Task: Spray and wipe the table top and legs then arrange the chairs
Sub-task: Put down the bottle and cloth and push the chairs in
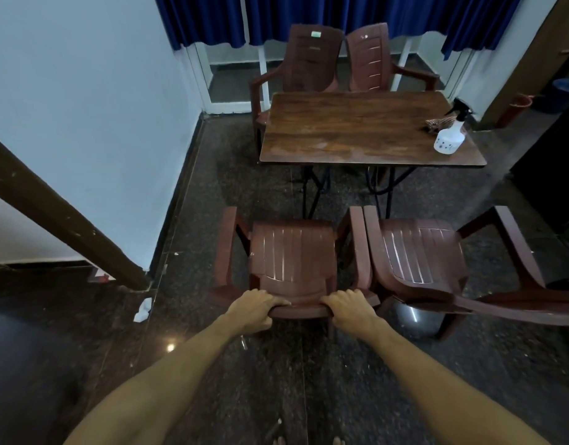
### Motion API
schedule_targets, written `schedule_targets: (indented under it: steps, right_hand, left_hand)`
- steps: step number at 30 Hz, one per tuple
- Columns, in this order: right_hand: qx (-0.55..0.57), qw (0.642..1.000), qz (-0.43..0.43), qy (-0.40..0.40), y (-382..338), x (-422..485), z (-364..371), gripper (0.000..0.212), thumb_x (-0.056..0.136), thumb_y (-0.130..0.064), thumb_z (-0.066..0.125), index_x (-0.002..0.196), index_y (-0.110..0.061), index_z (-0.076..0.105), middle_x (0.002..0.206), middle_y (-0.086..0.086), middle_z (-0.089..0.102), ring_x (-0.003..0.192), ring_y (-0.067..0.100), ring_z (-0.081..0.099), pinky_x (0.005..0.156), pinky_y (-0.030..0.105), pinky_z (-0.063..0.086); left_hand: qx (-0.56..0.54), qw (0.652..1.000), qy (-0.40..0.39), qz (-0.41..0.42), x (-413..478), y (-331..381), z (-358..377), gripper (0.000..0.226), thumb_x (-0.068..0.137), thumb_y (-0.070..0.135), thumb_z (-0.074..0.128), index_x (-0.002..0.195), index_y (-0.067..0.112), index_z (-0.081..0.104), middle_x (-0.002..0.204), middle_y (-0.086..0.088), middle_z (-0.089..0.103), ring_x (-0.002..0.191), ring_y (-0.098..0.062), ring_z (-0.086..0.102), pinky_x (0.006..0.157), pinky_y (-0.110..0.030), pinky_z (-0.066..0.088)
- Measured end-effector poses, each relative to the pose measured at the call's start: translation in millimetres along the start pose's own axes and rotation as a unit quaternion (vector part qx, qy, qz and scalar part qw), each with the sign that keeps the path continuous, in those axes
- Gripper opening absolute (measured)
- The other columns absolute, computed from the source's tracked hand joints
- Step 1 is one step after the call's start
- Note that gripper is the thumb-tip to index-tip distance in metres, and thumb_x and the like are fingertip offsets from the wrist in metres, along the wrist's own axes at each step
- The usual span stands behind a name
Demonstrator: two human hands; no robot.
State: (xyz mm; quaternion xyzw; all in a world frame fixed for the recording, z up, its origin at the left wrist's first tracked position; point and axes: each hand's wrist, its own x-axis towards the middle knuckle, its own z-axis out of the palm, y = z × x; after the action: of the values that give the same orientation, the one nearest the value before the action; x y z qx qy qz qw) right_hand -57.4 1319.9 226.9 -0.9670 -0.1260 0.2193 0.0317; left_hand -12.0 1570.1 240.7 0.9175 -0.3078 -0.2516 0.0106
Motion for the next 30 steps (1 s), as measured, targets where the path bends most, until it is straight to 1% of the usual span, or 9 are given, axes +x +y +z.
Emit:
schedule_targets:
  steps: [3,5,7,9,12,14,18,23,30]
  right_hand:
    - [0.008,1.000,-0.003,-0.009,1,1,-2,0.045,0.087,-0.018,0.058,0.132,-0.024,0.055,0.127,0.006,0.061,0.116,0.034,0.057,0.095,0.048,0.044]
    - [0.012,0.999,-0.008,-0.036,2,3,-5,0.046,0.087,-0.022,0.061,0.132,-0.022,0.054,0.129,0.007,0.059,0.119,0.034,0.056,0.098,0.052,0.045]
    - [0.037,0.997,-0.014,-0.072,0,6,-13,0.056,0.085,-0.041,0.068,0.136,-0.023,0.051,0.133,0.006,0.056,0.123,0.033,0.054,0.101,0.053,0.044]
    - [0.094,0.989,-0.031,-0.109,-4,10,-28,0.080,0.077,-0.067,0.069,0.142,-0.027,0.048,0.139,0.000,0.053,0.127,0.027,0.050,0.103,0.048,0.043]
    - [0.161,0.983,-0.043,-0.079,-22,20,-54,0.095,0.067,-0.085,0.062,0.144,-0.031,0.047,0.142,-0.005,0.053,0.128,0.021,0.050,0.106,0.045,0.042]
    - [0.163,0.985,-0.049,-0.010,-37,34,-69,0.088,0.074,-0.082,0.058,0.143,-0.029,0.050,0.143,-0.005,0.055,0.130,0.021,0.051,0.107,0.047,0.042]
    - [0.154,0.983,-0.045,0.086,-79,83,-101,0.068,0.084,-0.064,0.064,0.140,-0.027,0.053,0.141,-0.004,0.058,0.131,0.020,0.052,0.106,0.046,0.045]
    - [0.174,0.977,-0.006,0.125,-147,163,-135,0.056,0.088,-0.048,0.070,0.138,-0.026,0.055,0.136,0.000,0.061,0.125,0.022,0.057,0.100,0.048,0.049]
    - [0.194,0.972,0.031,0.129,-227,263,-174,0.055,0.090,-0.045,0.068,0.139,-0.026,0.052,0.135,0.001,0.058,0.125,0.022,0.055,0.100,0.046,0.049]
  left_hand:
    - [-0.013,1.000,-0.008,-0.007,-1,1,-1,0.075,0.079,0.013,0.055,0.148,0.043,0.049,0.136,-0.002,0.065,0.122,-0.028,0.060,0.102,-0.042,0.047]
    - [-0.032,0.999,-0.013,-0.002,-1,1,-2,0.067,0.085,0.018,0.060,0.148,0.041,0.050,0.139,0.002,0.064,0.127,-0.025,0.057,0.104,-0.042,0.046]
    - [-0.061,0.998,-0.025,-0.010,-2,-1,-4,0.060,0.090,0.035,0.068,0.147,0.040,0.051,0.142,0.003,0.062,0.131,-0.022,0.055,0.106,-0.042,0.047]
    - [-0.076,0.996,-0.054,-0.007,-3,-5,-13,0.069,0.085,0.049,0.074,0.149,0.037,0.049,0.143,0.003,0.060,0.132,-0.021,0.054,0.106,-0.043,0.046]
    - [-0.150,0.987,-0.054,-0.005,-12,-24,-34,0.085,0.075,0.060,0.080,0.149,0.034,0.049,0.144,0.004,0.061,0.130,-0.018,0.058,0.106,-0.037,0.048]
    - [-0.181,0.983,-0.033,-0.012,-19,-46,-52,0.085,0.077,0.061,0.079,0.150,0.032,0.049,0.146,0.006,0.059,0.130,-0.016,0.057,0.105,-0.031,0.045]
    - [-0.181,0.982,0.046,-0.017,-26,-109,-92,0.074,0.086,0.057,0.074,0.150,0.027,0.051,0.147,0.002,0.058,0.132,-0.018,0.057,0.107,-0.031,0.044]
    - [-0.173,0.977,0.118,-0.031,-22,-220,-120,0.065,0.088,0.055,0.072,0.147,0.030,0.054,0.142,-0.001,0.063,0.128,-0.018,0.060,0.108,-0.044,0.050]
    - [-0.162,0.979,0.122,-0.024,-9,-354,-154,0.060,0.092,0.047,0.072,0.146,0.029,0.054,0.141,-0.004,0.063,0.125,-0.019,0.062,0.107,-0.045,0.051]
